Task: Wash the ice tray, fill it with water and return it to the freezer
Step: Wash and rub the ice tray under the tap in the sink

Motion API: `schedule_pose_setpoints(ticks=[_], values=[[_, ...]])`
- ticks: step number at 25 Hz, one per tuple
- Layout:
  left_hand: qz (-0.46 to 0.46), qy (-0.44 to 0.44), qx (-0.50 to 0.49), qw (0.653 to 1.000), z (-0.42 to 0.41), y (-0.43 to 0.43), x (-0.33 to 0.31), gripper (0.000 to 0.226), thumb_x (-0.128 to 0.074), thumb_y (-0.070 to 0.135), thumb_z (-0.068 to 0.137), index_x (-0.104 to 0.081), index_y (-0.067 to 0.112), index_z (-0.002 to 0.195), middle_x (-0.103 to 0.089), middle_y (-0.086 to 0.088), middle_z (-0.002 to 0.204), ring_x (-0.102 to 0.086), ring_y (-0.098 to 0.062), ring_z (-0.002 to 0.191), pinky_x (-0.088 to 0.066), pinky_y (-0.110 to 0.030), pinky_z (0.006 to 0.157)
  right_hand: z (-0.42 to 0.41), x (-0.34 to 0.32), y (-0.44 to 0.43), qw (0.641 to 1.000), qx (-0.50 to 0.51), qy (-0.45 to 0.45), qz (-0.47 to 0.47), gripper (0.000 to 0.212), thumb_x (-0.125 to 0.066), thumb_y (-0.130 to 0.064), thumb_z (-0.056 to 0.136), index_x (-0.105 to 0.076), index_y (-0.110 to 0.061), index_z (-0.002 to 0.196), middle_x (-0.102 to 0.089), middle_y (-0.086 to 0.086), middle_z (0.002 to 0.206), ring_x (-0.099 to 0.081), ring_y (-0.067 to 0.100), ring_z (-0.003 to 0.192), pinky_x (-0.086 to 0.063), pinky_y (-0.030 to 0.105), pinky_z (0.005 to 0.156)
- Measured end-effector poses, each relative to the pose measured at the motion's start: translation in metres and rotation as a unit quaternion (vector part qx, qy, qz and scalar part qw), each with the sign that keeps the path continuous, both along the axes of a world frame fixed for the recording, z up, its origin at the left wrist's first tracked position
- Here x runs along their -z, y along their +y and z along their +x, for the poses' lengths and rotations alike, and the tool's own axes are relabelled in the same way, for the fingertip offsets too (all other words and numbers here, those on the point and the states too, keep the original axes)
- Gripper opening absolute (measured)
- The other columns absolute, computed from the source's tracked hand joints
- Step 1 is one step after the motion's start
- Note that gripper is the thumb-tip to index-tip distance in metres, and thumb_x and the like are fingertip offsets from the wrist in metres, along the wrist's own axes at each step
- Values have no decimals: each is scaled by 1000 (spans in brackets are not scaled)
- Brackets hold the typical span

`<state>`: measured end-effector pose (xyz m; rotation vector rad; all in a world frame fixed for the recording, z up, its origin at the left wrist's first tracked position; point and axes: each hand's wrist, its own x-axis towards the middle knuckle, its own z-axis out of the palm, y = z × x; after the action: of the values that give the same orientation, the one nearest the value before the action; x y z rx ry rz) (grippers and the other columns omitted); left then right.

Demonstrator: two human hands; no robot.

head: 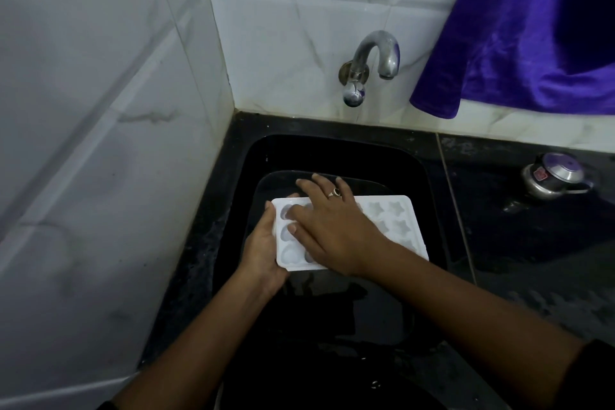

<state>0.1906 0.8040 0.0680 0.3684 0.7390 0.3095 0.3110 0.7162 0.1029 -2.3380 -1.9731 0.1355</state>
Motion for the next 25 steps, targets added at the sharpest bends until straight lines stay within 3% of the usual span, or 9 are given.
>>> schedule_pose_setpoints(ticks=[2,5,9,14,20,25], values=[[-9,-1,13,1000,-4,5,-1,65,-38,59,105,-65,7,133,-75,-22,119,-78,-34,95,-60,-50,89,-7,1,0,1000,0,-3,-2,55,-21,-52,104,-61,-31,137,-36,17,163,-26,39,153,-18,66,122],[1,10,19,1000,-8,4,1,64,-38,57,107,-61,8,141,-72,-23,128,-75,-34,106,-55,-50,99,-14,0,10,1000,18,-3,4,52,-23,-51,105,-66,-30,128,-37,16,162,-27,38,153,-19,65,122],[-15,5,28,999,-19,16,9,69,-37,62,105,-63,7,137,-73,-23,125,-77,-35,101,-62,-49,86,-22,10,8,1000,11,8,0,53,-22,-52,105,-60,-31,136,-35,16,163,-26,38,153,-18,66,122],[12,29,28,999,-19,19,13,64,-37,59,107,-65,10,136,-75,-21,121,-78,-31,99,-61,-47,88,-34,10,24,999,29,17,-7,57,-18,-54,103,-63,-24,124,-33,16,164,-22,37,155,-16,63,123],[6,3,13,1000,-8,36,13,64,-36,57,107,-62,10,141,-70,-22,132,-72,-34,114,-53,-50,103,-20,10,36,999,29,18,2,58,-18,-53,103,-62,-27,129,-35,15,163,-25,37,153,-18,63,122],[5,5,24,1000,4,42,22,65,-37,58,106,-62,9,139,-71,-23,131,-74,-33,111,-54,-51,101,-9,12,43,999,32,7,2,56,-20,-52,104,-64,-26,126,-37,15,162,-27,37,152,-19,64,122]])
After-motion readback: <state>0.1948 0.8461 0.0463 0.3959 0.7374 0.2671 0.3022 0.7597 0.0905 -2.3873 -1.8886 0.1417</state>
